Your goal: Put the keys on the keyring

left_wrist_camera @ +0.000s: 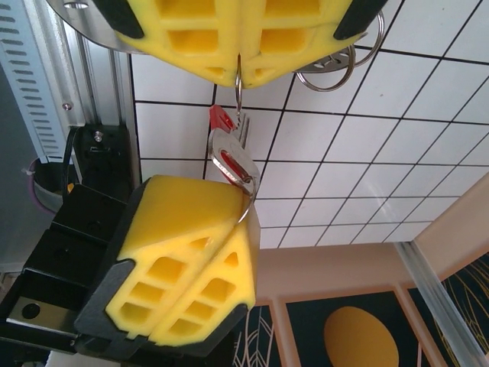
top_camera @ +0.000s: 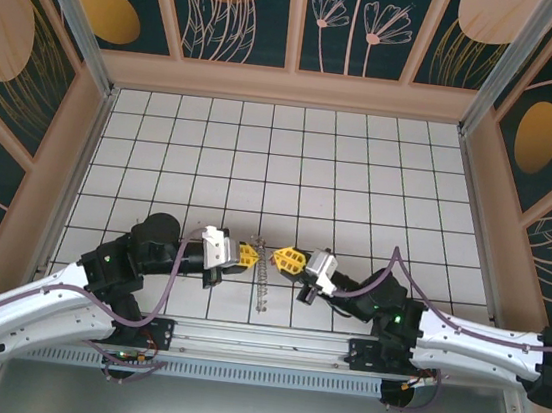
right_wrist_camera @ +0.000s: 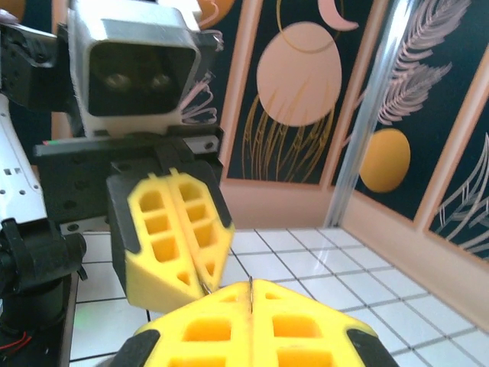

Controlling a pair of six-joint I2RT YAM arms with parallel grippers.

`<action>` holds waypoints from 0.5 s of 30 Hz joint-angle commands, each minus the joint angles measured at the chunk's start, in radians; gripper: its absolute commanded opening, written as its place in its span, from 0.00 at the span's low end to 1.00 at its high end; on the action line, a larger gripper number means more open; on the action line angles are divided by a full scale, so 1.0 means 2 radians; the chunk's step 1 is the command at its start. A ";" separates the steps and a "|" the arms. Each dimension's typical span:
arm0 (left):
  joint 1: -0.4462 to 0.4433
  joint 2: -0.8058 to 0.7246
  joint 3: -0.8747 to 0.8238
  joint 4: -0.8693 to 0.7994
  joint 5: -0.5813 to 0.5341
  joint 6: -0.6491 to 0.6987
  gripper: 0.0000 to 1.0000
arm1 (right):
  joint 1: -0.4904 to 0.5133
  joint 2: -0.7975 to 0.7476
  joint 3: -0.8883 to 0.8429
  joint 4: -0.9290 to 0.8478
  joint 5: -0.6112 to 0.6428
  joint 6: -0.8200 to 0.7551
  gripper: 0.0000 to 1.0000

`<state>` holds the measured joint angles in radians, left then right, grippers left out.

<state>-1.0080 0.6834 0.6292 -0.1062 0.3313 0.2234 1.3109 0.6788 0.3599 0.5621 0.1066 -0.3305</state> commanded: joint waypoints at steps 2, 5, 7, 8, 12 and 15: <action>-0.002 -0.003 0.009 0.012 -0.014 -0.002 0.00 | -0.008 -0.015 0.003 -0.044 0.041 0.033 0.00; -0.002 -0.005 0.007 0.014 -0.016 -0.008 0.00 | -0.015 -0.017 0.000 -0.057 0.048 0.046 0.00; -0.002 -0.002 0.007 0.008 -0.034 -0.015 0.00 | -0.019 -0.020 -0.002 -0.063 0.050 0.053 0.00; -0.002 0.001 0.008 0.002 -0.044 -0.020 0.00 | -0.019 -0.024 -0.005 -0.062 0.050 0.057 0.00; -0.002 0.014 0.012 -0.024 -0.101 -0.051 0.00 | -0.022 -0.046 -0.021 -0.050 0.054 0.065 0.00; -0.002 0.028 0.009 -0.039 -0.133 -0.071 0.00 | -0.033 -0.049 -0.029 -0.049 0.051 0.072 0.00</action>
<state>-1.0080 0.7269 0.6292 -0.1577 0.1631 0.1444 1.2617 0.5957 0.3187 0.4438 0.1867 -0.2241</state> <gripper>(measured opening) 0.045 0.038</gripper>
